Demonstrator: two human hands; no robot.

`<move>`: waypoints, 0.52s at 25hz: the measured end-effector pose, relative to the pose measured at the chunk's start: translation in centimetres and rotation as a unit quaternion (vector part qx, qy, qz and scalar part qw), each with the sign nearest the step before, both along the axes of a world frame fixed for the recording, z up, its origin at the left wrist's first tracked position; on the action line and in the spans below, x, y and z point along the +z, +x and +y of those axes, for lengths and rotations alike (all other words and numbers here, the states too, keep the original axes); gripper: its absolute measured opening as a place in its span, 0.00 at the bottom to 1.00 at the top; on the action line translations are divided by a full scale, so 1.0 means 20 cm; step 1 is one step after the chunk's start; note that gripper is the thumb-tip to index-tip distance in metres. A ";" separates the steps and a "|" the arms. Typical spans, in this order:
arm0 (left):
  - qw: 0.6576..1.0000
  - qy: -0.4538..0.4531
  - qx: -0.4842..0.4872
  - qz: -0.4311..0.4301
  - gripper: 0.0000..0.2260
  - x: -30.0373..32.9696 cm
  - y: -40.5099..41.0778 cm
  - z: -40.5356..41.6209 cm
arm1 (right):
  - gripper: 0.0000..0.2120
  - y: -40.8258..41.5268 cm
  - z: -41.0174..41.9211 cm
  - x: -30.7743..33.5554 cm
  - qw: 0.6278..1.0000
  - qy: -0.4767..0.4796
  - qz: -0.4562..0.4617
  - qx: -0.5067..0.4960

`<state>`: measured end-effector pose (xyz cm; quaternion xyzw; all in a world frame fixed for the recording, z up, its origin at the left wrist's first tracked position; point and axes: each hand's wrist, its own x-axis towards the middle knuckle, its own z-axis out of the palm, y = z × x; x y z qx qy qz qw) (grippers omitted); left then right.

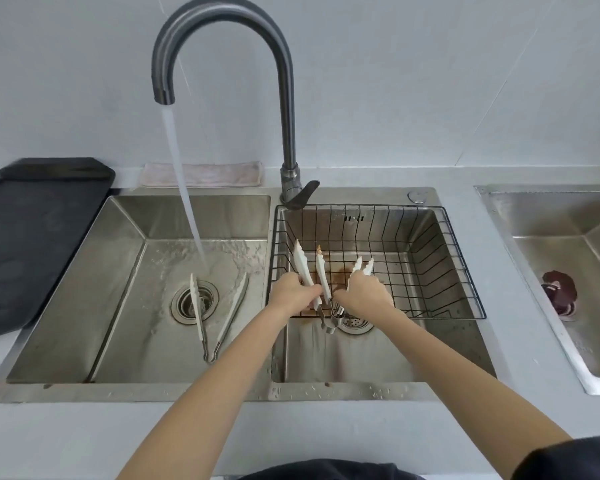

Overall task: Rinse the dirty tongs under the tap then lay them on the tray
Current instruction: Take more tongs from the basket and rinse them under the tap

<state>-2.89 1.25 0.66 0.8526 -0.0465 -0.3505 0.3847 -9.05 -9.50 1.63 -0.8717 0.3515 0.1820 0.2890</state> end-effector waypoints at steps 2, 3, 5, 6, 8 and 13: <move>0.999 -0.029 0.012 0.003 0.08 0.00 0.01 0.04 | 0.22 0.01 0.02 0.00 0.997 0.039 -0.051 -0.033; 0.999 -0.044 0.026 0.008 0.12 0.00 0.02 0.06 | 0.27 0.02 0.03 0.00 0.994 0.059 -0.080 -0.047; 0.993 -0.091 0.061 0.033 0.16 0.02 0.03 0.11 | 0.35 0.04 0.08 0.00 0.985 0.093 -0.129 -0.072; 0.989 -0.116 0.080 0.046 0.17 0.03 0.05 0.15 | 0.37 0.06 0.10 0.00 0.979 0.106 -0.152 -0.082; 0.984 -0.138 0.102 0.051 0.19 0.03 0.08 0.23 | 0.35 0.09 0.17 0.03 0.964 0.145 -0.198 -0.103; 0.978 -0.154 0.125 0.067 0.18 0.03 0.18 0.46 | 0.30 0.18 0.39 0.03 0.934 0.214 -0.245 -0.147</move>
